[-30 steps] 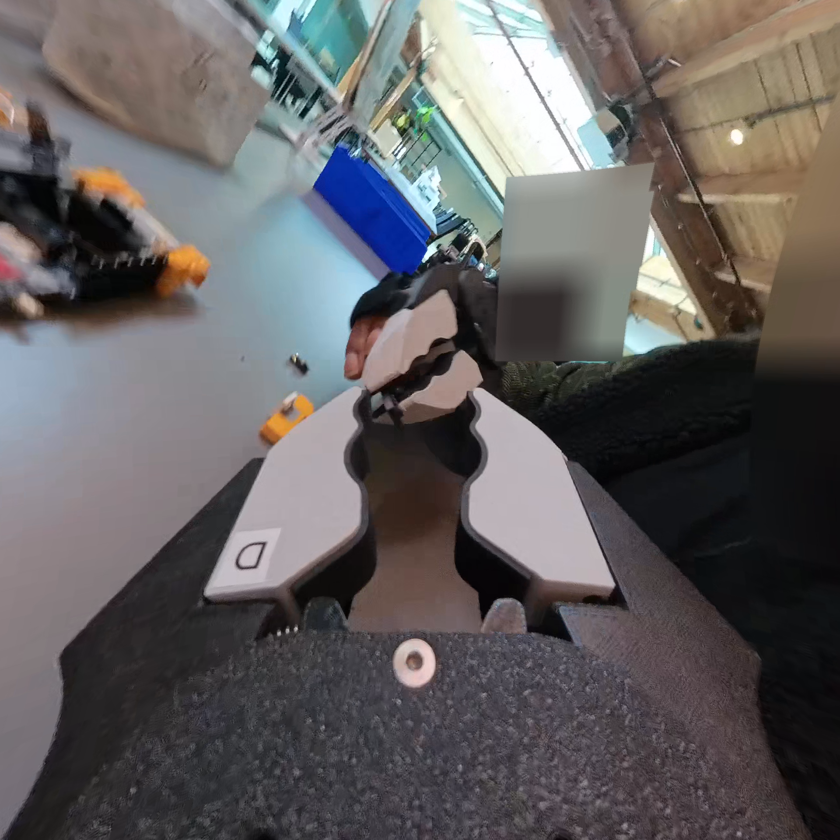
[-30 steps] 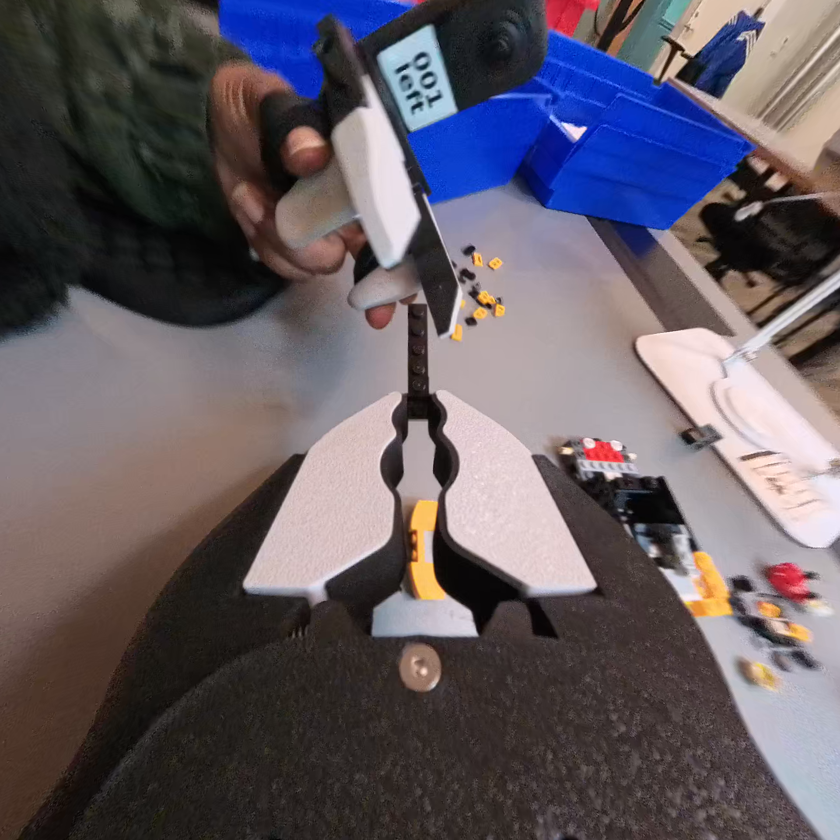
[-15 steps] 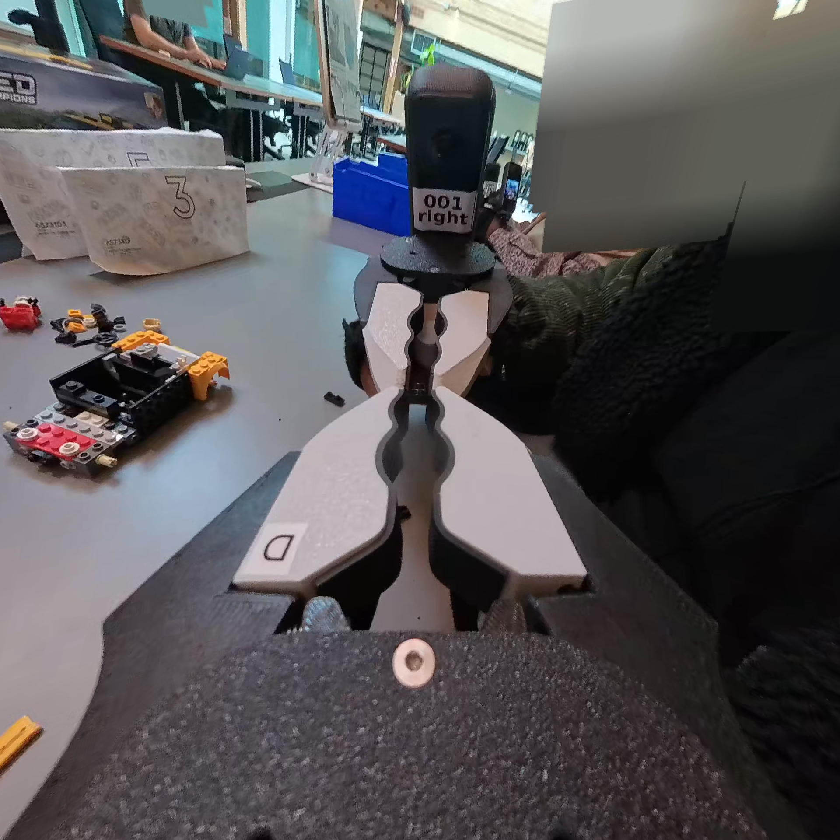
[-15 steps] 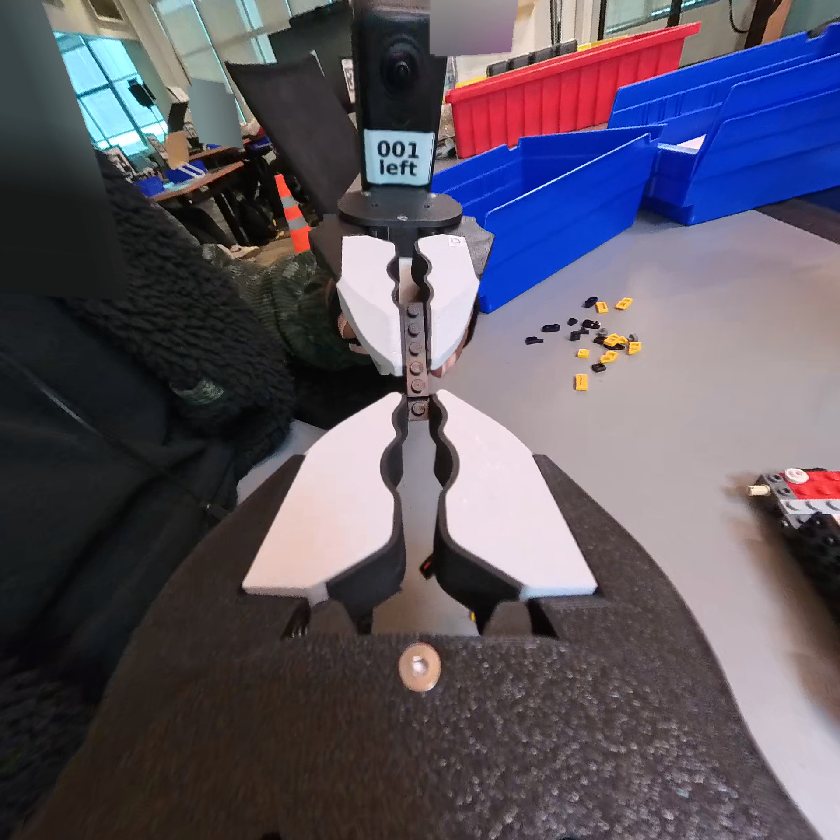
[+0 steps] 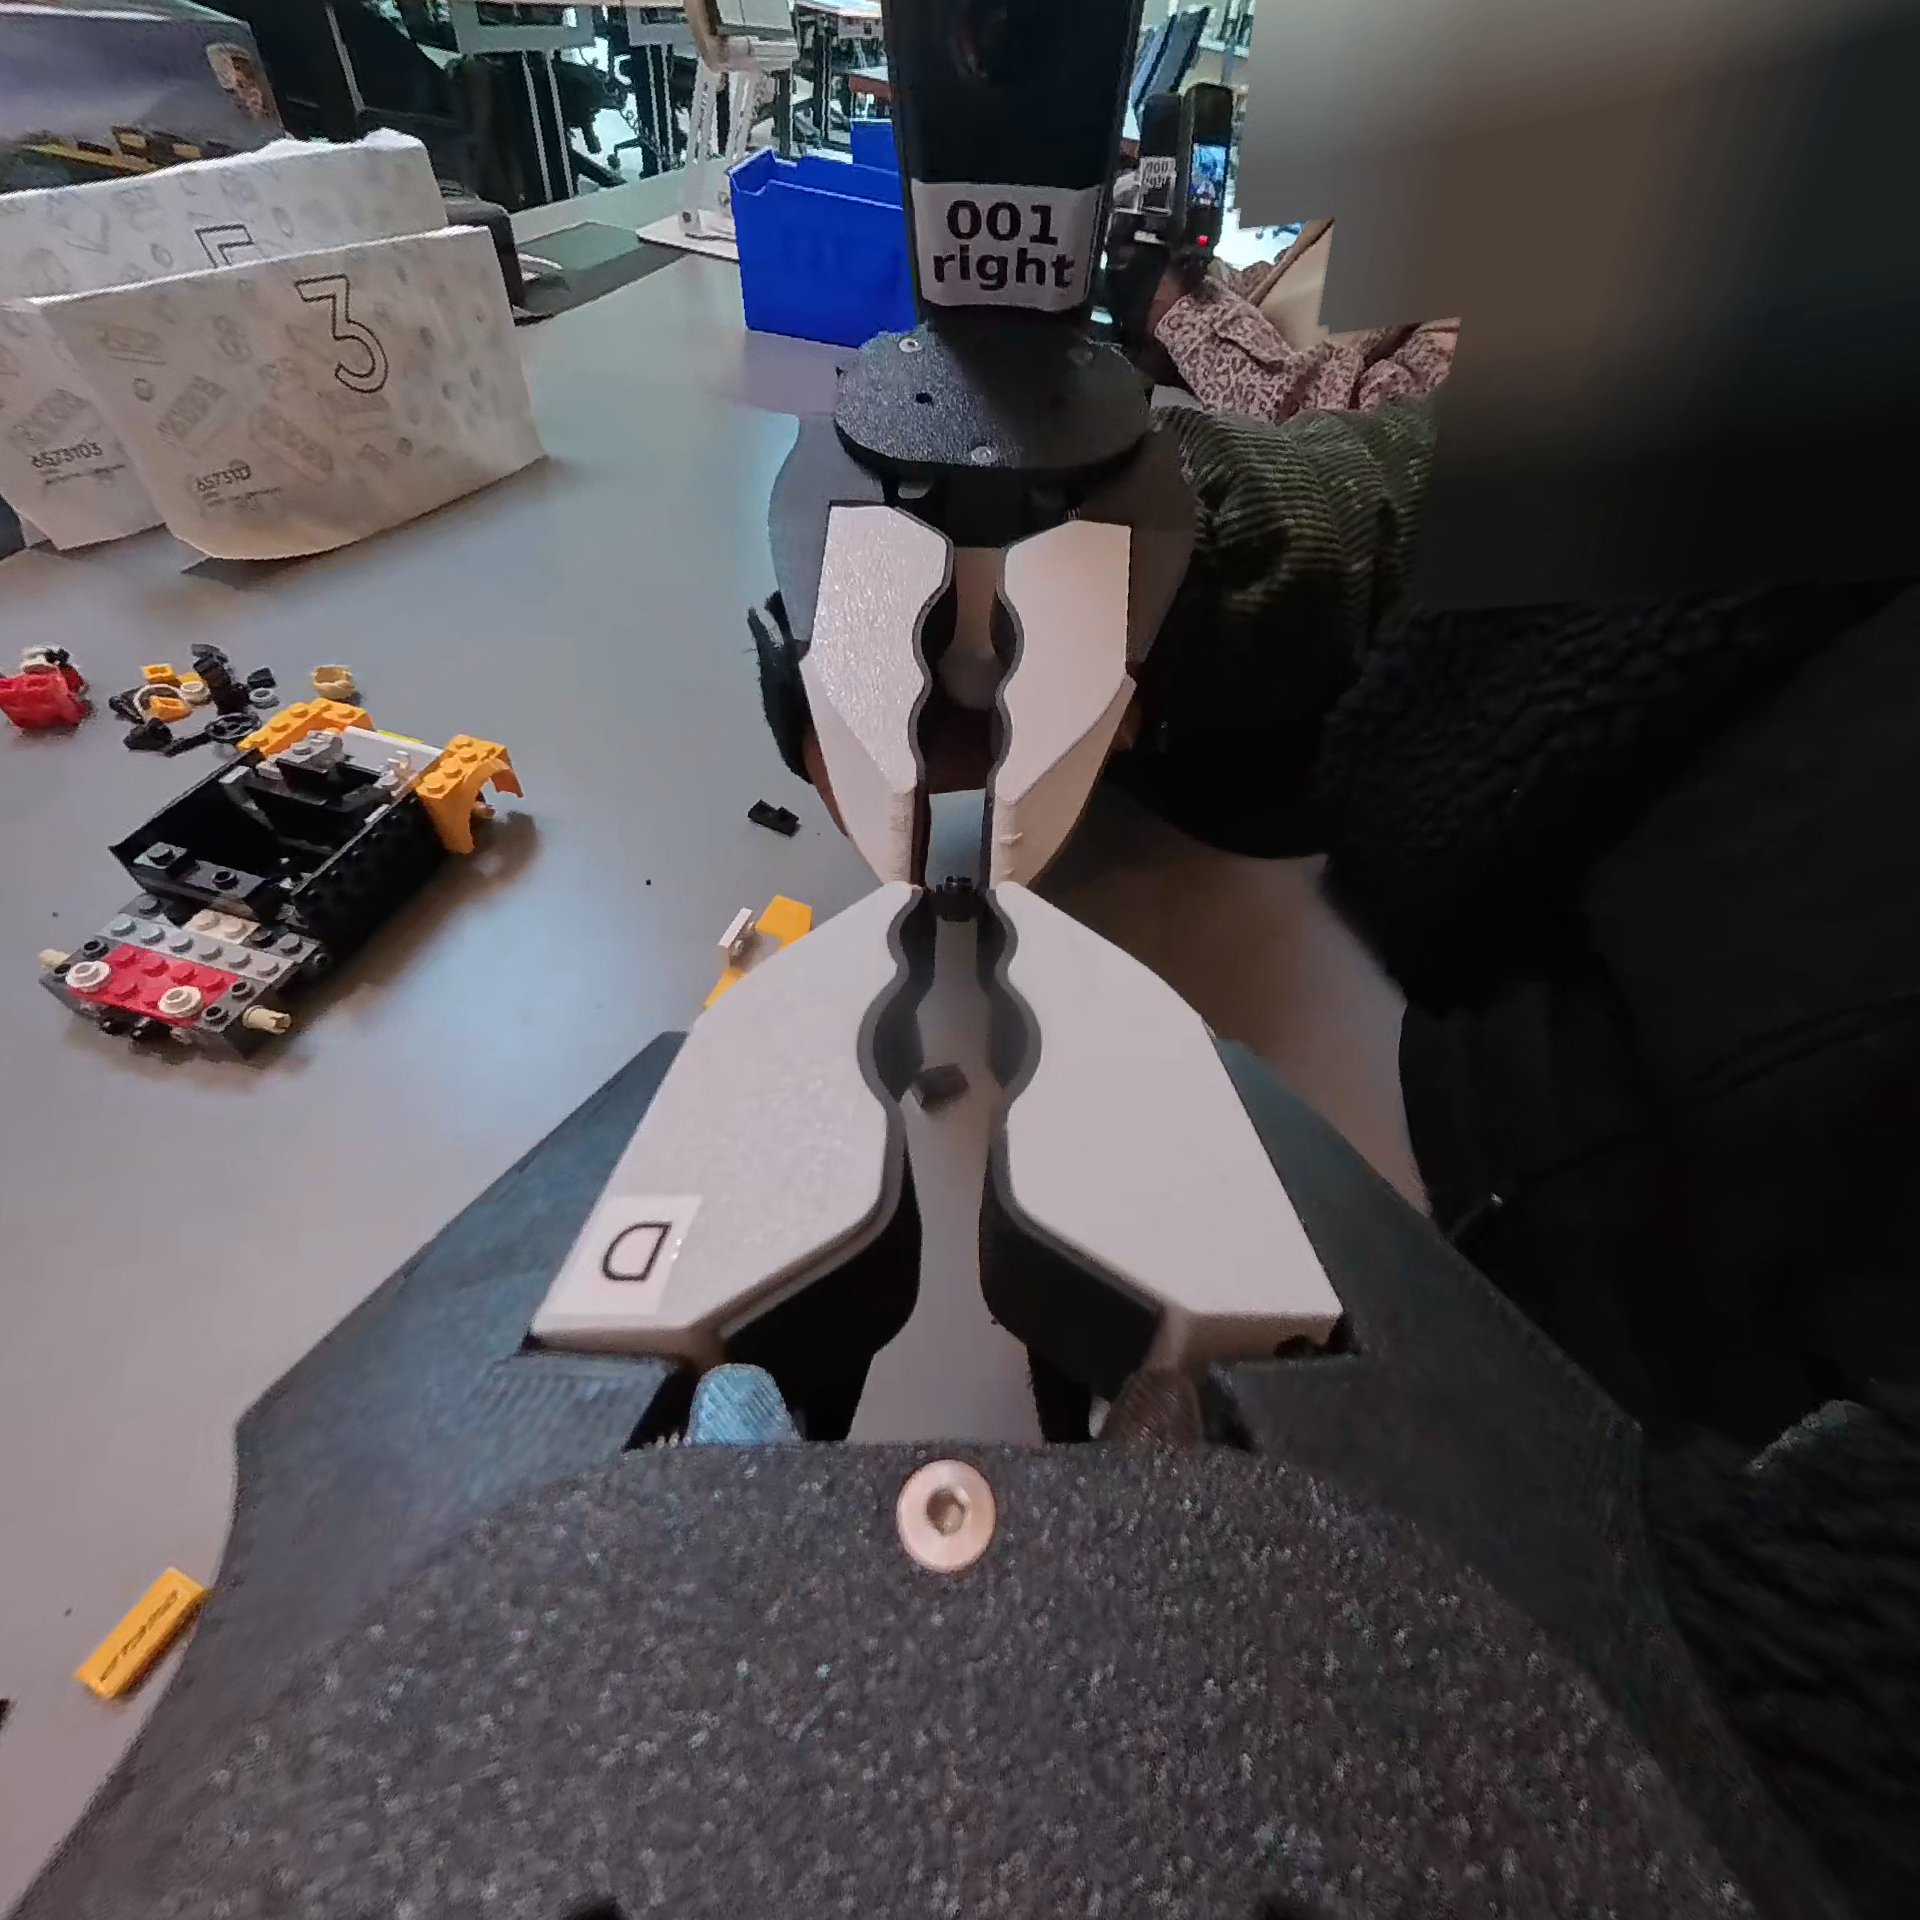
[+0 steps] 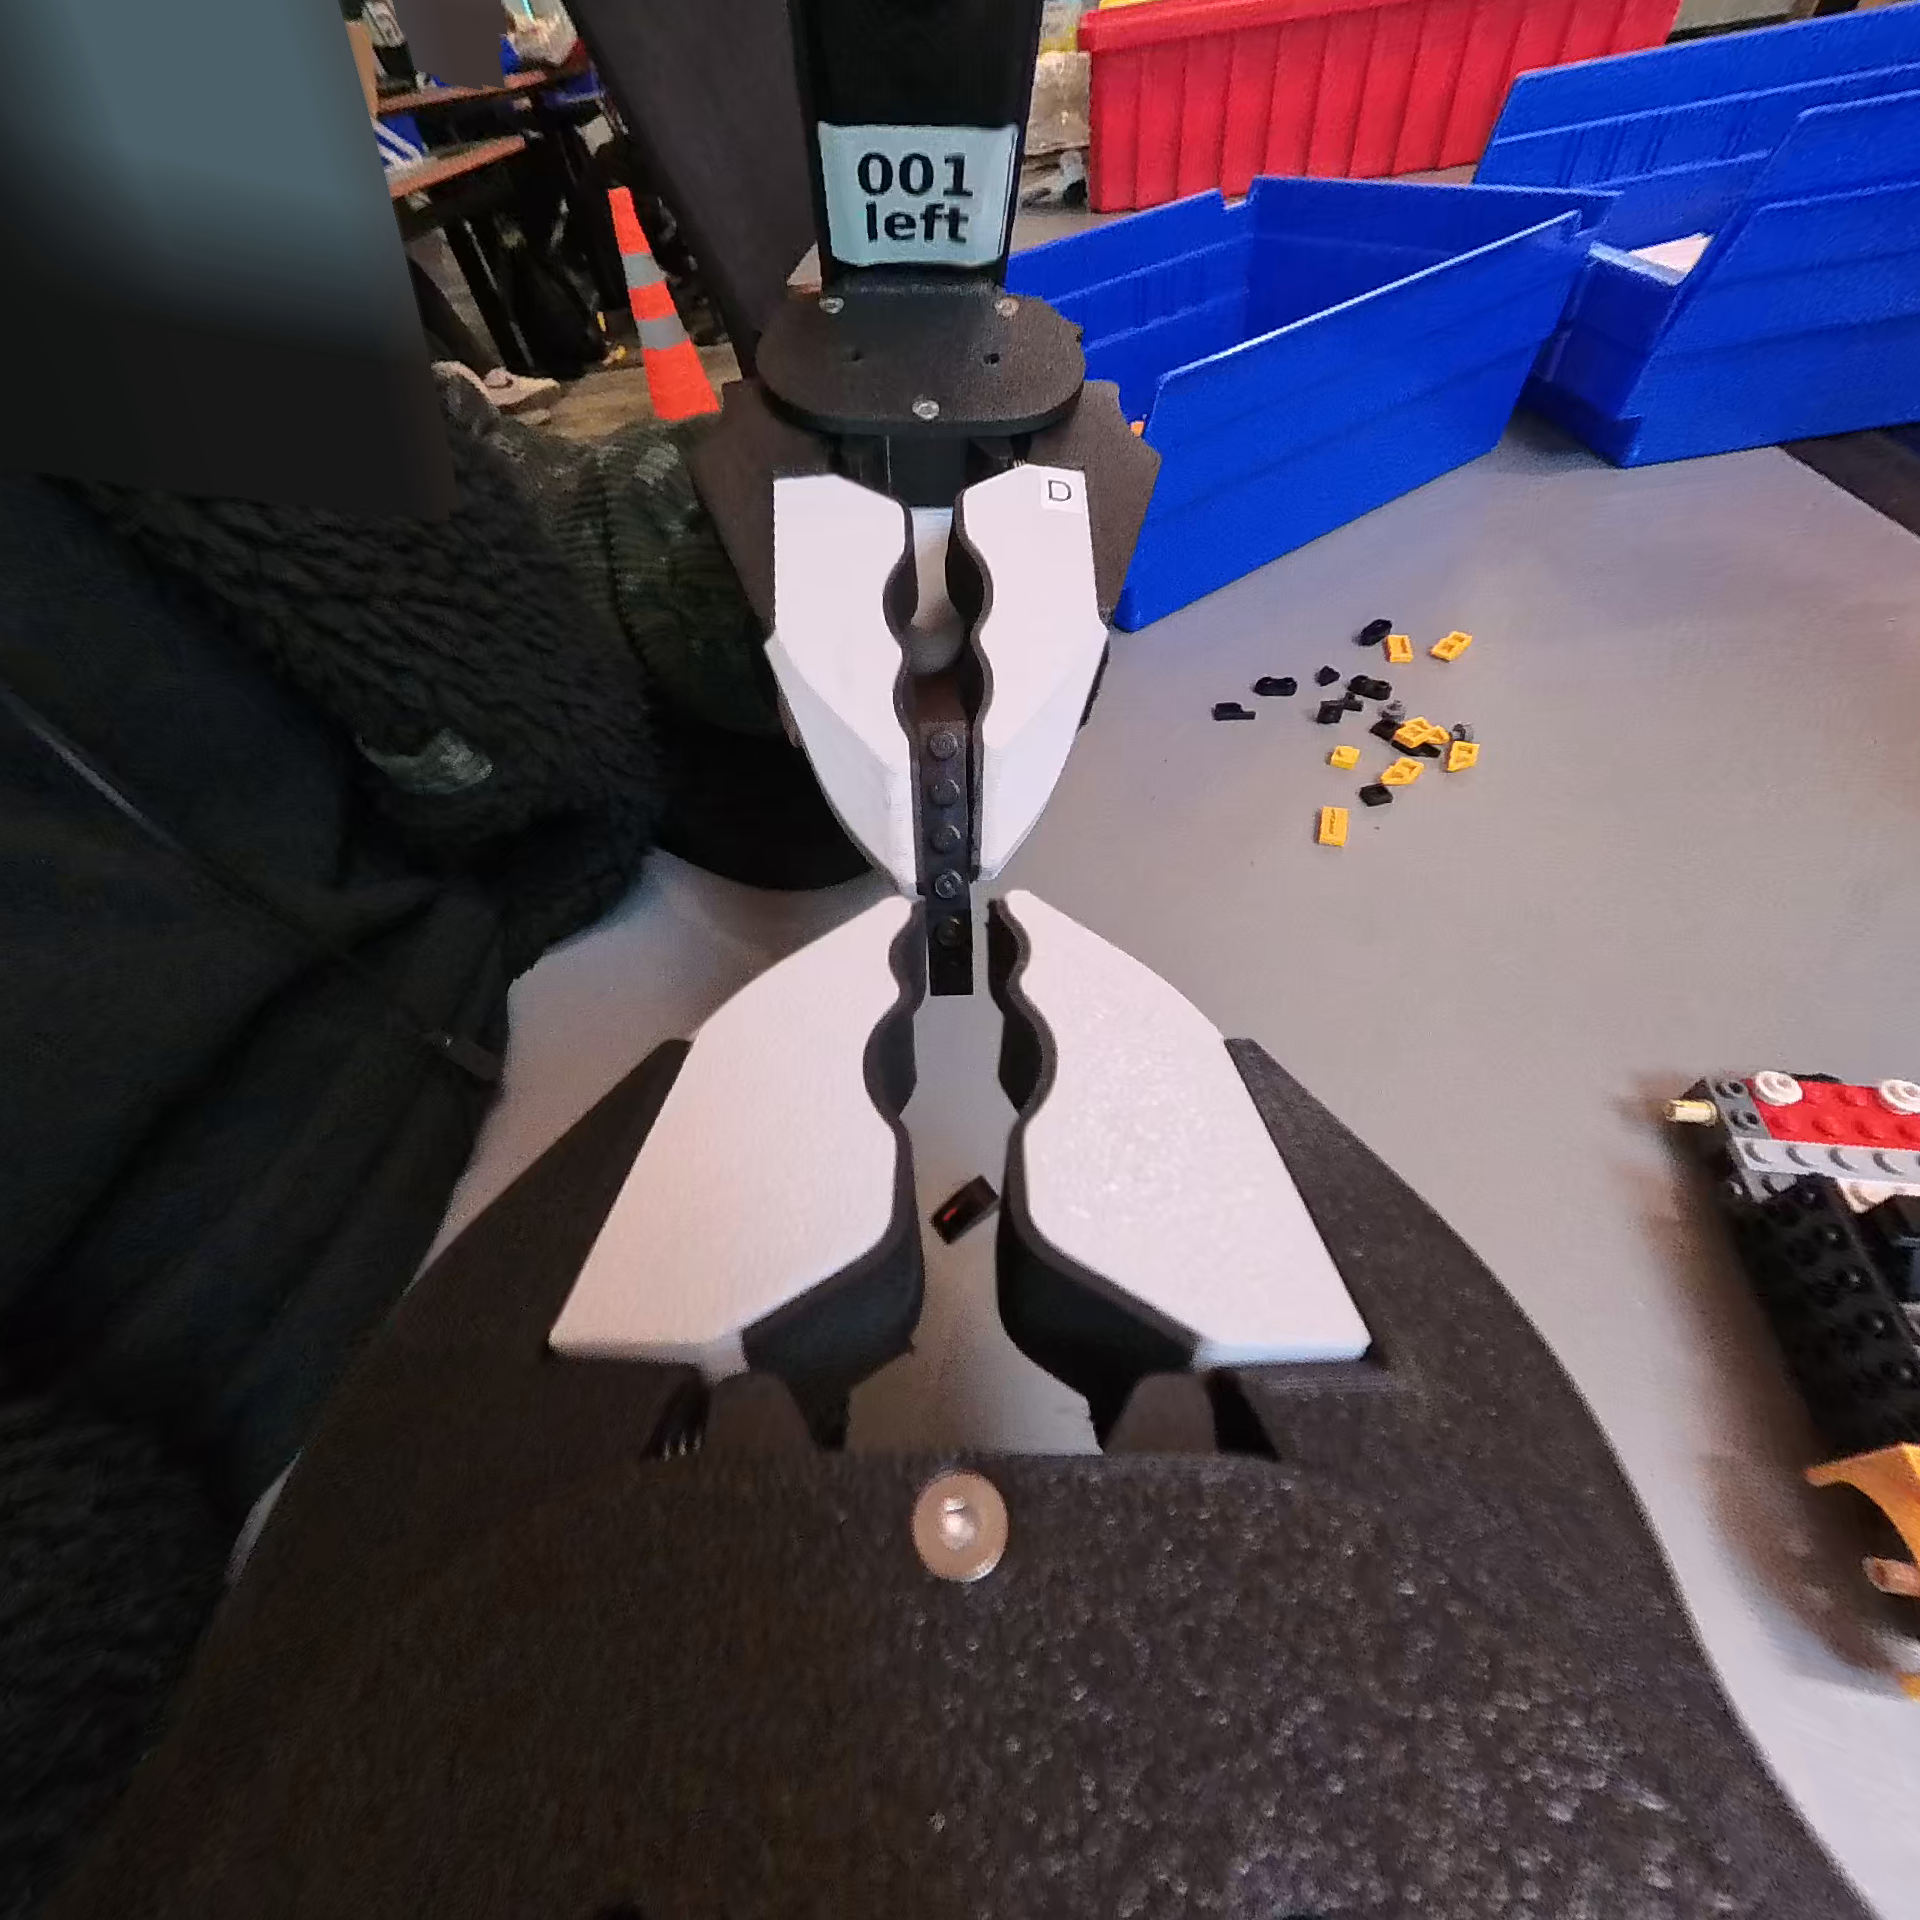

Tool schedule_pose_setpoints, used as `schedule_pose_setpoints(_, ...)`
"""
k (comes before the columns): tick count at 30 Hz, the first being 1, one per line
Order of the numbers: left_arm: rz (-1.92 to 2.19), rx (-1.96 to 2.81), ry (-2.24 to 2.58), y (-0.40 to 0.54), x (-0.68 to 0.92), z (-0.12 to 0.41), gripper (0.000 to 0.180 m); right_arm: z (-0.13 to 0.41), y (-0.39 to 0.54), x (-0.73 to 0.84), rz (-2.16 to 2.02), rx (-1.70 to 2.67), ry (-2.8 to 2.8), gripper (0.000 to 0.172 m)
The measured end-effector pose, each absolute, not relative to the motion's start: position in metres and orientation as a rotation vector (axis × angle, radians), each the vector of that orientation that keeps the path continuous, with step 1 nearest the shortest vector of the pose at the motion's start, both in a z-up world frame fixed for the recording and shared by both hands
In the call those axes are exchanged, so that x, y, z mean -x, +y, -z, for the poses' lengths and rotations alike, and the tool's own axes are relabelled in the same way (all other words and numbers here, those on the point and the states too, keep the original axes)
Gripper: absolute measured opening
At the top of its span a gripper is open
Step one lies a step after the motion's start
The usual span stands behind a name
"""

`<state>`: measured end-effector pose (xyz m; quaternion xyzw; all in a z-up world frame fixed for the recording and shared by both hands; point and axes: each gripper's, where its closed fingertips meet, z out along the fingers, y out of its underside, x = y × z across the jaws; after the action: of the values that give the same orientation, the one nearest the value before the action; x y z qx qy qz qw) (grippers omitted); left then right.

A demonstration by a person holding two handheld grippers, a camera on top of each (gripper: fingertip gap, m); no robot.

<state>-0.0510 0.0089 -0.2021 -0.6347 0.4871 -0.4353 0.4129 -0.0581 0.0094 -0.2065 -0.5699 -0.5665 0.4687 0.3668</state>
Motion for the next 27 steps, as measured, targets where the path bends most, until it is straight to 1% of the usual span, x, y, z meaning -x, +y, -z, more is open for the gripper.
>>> schedule_pose_setpoints(8, 1.078, 1.611, 1.264, 0.006, 0.051, 0.206, 0.008, 0.212, 0.006, 0.057, -1.162, 1.437, -1.519, 0.008)
schedule_pose_setpoints(12, 1.146, 1.605, 1.229, 0.005, 0.053, 0.200, 0.008, 0.203, 0.006, 0.057, -1.185, 1.386, -1.478, 0.008)
schedule_pose_setpoints(17, 1.159, 1.535, 1.224, 0.000, 0.053, 0.186, 0.009, 0.185, 0.001, 0.055, -1.346, 1.347, -1.378, 0.007)
schedule_pose_setpoints(27, 1.113, 1.477, 1.231, -0.006, 0.050, 0.177, 0.008, 0.168, -0.004, 0.053, -1.585, 1.306, -1.266, 0.007)
